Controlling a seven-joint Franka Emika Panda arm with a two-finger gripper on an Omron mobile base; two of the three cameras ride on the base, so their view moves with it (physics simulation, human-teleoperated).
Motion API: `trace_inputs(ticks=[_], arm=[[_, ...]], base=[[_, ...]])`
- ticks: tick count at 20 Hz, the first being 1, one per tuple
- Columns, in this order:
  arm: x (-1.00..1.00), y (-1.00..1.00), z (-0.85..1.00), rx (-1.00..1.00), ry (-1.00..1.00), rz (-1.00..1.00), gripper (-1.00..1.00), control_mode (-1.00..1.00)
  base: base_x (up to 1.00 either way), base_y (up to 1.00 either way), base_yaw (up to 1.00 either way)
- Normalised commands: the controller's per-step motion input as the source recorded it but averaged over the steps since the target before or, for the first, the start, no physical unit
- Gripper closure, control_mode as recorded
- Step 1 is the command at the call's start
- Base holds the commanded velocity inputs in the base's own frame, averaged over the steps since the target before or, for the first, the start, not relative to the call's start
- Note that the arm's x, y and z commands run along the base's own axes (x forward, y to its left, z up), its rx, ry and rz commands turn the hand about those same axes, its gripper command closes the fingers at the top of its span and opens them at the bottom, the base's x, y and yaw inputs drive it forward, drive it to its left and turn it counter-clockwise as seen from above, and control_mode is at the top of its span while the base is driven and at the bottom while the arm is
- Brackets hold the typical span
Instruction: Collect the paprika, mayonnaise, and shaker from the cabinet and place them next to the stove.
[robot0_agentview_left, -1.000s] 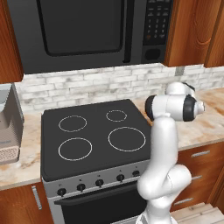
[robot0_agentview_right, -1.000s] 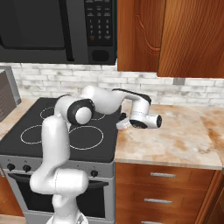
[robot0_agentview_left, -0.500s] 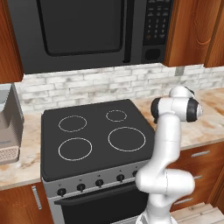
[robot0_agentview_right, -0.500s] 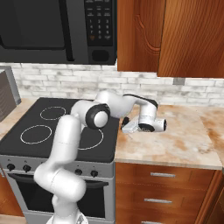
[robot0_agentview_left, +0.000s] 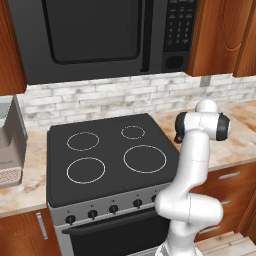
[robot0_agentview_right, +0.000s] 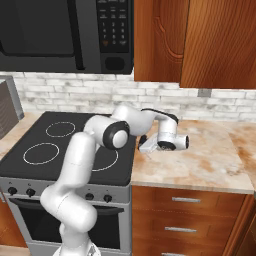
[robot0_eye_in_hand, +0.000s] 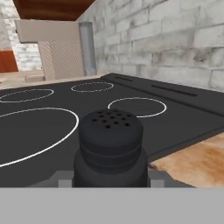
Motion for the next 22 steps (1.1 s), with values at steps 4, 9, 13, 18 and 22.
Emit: trace_inputs(ticks=[4, 9, 13, 18, 22], arm=[[0.15, 0.0, -0.25, 0.0, 0.0, 0.01, 1.0, -1.0], [0.17, -0.06, -0.29, 0.0, -0.04, 0.05, 1.0, -1.0], [0.07, 0.0, -0.16, 0.0, -0.01, 0.05, -1.0, -1.0], [0.0, 0.0, 0.12, -0.01, 0.0, 0.01, -1.0, -1.0], [-0.04, 0.0, 0.35, -0.05, 0.0, 0.03, -1.0, -1.0]], base=[[0.0, 0.0, 0.0], [0.0, 0.0, 0.0], [0.0, 0.0, 0.0], [0.0, 0.0, 0.0], [0.0, 0.0, 0.0]])
